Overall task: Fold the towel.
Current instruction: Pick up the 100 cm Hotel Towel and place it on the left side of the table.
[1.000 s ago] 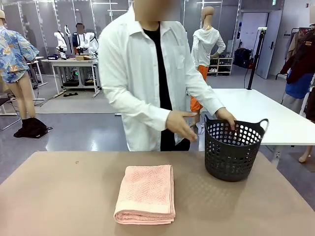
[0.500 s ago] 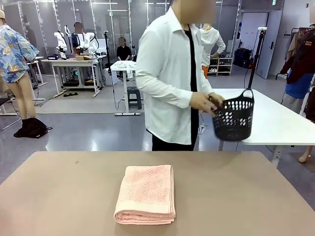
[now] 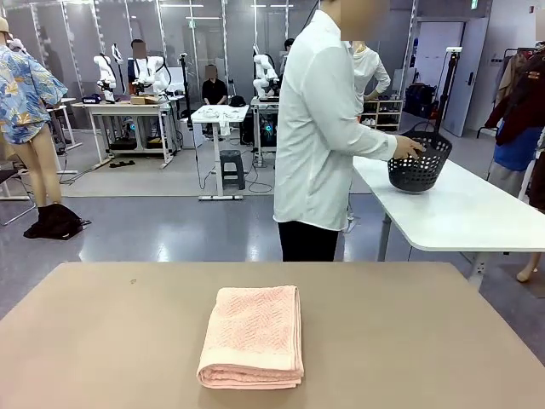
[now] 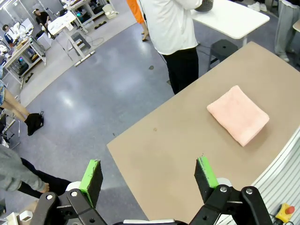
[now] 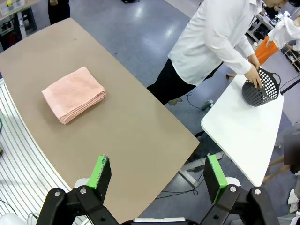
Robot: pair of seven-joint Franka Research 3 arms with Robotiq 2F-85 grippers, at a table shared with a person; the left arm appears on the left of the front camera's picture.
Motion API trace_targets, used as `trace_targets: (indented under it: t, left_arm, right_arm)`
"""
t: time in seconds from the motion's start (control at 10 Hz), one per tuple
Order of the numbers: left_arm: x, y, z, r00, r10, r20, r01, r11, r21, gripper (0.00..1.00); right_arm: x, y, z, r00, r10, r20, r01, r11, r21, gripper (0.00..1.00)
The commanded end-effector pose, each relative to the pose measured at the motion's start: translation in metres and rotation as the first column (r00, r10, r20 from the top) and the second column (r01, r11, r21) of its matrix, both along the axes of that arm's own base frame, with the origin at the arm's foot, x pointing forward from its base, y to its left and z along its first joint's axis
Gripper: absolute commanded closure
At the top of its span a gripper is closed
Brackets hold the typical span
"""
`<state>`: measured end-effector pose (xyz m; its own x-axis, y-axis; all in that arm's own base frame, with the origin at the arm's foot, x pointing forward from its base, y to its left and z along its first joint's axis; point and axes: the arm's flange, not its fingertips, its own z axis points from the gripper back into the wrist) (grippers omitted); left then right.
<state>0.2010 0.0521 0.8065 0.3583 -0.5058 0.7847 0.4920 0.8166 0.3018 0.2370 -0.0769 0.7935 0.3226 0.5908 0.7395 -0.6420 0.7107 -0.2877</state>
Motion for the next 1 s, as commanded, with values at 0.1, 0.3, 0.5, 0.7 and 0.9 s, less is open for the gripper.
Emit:
trace_targets:
  t: [0.1,0.3,0.5,0.7,0.9]
  left_arm:
    - [0.007,-0.004,-0.012,0.999,0.004,-0.054,-0.007,0.998,-0.056,0.0]
    - [0.029,-0.016,-0.056,0.984,-0.046,-0.171,0.008,0.977,-0.213,0.0]
    - [0.052,-0.029,-0.112,0.957,-0.078,-0.28,-0.028,0.935,-0.355,0.0]
    - [0.072,-0.053,-0.167,0.919,-0.095,-0.383,-0.086,0.899,-0.43,0.0]
    - [0.089,-0.076,-0.216,0.884,-0.118,-0.453,-0.132,0.865,-0.484,0.0]
  right_arm:
    - [0.0,0.0,0.0,1.0,-0.003,-0.001,0.003,1.0,0.003,0.0]
    - [0.0,0.0,0.0,1.0,-0.003,-0.001,0.003,1.0,0.003,0.0]
    - [0.0,0.0,0.0,1.0,-0.003,-0.001,0.003,1.0,0.003,0.0]
    - [0.0,0.0,0.0,1.0,-0.003,-0.001,0.003,1.0,0.003,0.0]
    - [0.0,0.0,0.0,1.0,-0.003,-0.001,0.003,1.0,0.003,0.0]
